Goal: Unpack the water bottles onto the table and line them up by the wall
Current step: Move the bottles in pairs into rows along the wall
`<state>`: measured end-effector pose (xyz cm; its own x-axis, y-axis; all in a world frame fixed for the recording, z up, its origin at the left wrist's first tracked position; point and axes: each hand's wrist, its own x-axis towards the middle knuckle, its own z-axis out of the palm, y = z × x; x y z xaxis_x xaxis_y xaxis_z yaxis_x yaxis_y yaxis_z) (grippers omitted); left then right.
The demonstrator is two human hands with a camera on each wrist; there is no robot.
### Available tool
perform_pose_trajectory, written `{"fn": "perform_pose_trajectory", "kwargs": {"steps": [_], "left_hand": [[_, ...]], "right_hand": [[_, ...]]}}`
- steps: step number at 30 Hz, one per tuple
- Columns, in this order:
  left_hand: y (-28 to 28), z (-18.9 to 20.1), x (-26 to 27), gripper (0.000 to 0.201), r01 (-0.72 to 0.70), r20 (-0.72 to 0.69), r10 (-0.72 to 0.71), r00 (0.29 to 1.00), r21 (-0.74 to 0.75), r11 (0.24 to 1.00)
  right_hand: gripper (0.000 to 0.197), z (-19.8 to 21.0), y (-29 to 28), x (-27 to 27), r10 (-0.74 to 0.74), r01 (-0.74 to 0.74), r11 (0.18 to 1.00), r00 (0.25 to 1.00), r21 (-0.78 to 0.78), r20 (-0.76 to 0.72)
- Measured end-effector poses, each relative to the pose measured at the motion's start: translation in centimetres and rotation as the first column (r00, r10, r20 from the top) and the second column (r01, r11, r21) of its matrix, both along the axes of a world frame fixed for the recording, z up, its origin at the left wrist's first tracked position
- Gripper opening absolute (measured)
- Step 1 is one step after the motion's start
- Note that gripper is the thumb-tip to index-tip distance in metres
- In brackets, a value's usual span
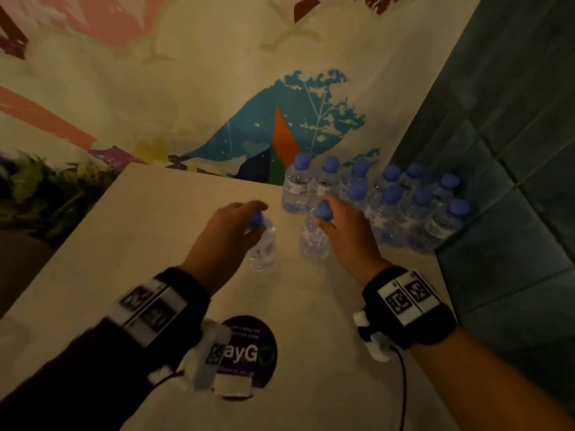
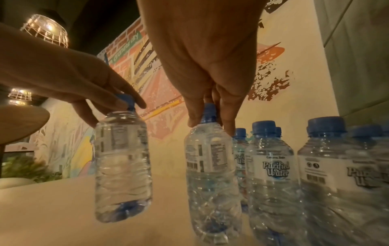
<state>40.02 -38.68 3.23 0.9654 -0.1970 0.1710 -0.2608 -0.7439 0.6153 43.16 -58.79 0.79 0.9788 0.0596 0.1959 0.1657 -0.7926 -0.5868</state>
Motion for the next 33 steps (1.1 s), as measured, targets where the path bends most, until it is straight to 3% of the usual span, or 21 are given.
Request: {"fn": "perform_pose_trajectory", "kwargs": {"steps": [8, 15, 22, 28, 33], "left_hand": [[-5.5, -2.5, 8.1, 0.035, 0.055, -0.084, -0.049, 0.995, 0.073, 0.996], [-6.9, -2.5, 10.2, 0.026, 0.074, -0.039, -0.069, 0.997, 0.142, 0.987], [-7.3, -2.7, 10.9, 0.031, 0.042, -0.029, -0.039, 0.999, 0.126, 0.991], [-7.6, -2.5, 11.0, 0.027, 0.016, -0.023, -0.014, 1.0, 0.105, 0.994], [-7.5, -2.4, 11.3, 0.029, 0.017, -0.014, -0.015, 1.0, 0.087, 0.996]], "right_hand": [[0.01, -1.8, -0.7, 5.5, 0.011, -0.009, 0.999, 0.999, -0.051, 0.049], [0.021, -2.7, -0.5, 6.7, -0.057, 0.074, 0.979, 0.994, -0.188, 0.092], [0.035, -2.7, -0.3, 6.5, -0.102, 0.12, 0.946, 0.992, -0.3, 0.075], [0.036, -2.1, -0.4, 5.9, -0.118, 0.128, 0.959, 0.991, -0.252, 0.054], [0.062, -0.3, -0.5, 1.3, -0.109, 0.117, 0.982, 0.992, -0.151, 0.058]]}}
